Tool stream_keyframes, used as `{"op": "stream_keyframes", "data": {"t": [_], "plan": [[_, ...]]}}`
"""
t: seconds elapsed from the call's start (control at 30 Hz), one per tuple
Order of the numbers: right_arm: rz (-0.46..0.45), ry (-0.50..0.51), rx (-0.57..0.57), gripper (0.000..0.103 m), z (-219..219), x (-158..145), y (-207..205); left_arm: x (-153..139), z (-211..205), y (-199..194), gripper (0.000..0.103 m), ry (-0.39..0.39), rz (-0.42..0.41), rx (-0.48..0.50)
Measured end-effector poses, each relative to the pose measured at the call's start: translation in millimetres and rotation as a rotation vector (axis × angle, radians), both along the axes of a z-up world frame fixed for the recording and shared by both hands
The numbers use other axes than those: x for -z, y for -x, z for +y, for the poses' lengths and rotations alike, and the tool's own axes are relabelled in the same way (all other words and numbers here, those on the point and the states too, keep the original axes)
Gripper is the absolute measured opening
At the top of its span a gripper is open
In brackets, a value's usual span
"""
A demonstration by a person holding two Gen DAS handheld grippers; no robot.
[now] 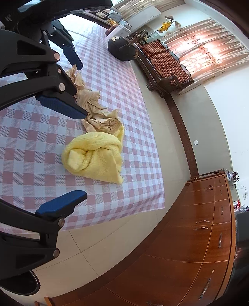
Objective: Collect trash
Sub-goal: 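Grasp the beige cloth with the left tool while the right tool grasps the yellow towel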
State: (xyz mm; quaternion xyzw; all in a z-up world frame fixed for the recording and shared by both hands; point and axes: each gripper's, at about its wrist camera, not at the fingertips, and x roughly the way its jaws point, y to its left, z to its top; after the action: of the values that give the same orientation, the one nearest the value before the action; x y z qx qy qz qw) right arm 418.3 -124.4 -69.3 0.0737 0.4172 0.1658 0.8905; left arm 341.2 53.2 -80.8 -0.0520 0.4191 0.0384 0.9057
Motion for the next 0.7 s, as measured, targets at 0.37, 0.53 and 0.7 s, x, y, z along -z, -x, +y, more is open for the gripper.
{"op": "stream_keyframes", "data": {"t": [0.37,0.53,0.7], "plan": [[0.047,0.020,-0.018,0.079,11.9,21.0,-33.6,12.1,-3.9,-12.3,0.075,-0.011,0.017,0.006],[0.049,0.032,-0.043,0.048,14.6,27.6,-36.9,12.3,-7.2,-11.3,0.059,-0.007,0.021,0.018],[0.034,0.011,-0.039,0.042,11.9,24.3,-32.9,9.9,-10.4,-8.5,0.031,-0.007,0.013,0.026]]}}
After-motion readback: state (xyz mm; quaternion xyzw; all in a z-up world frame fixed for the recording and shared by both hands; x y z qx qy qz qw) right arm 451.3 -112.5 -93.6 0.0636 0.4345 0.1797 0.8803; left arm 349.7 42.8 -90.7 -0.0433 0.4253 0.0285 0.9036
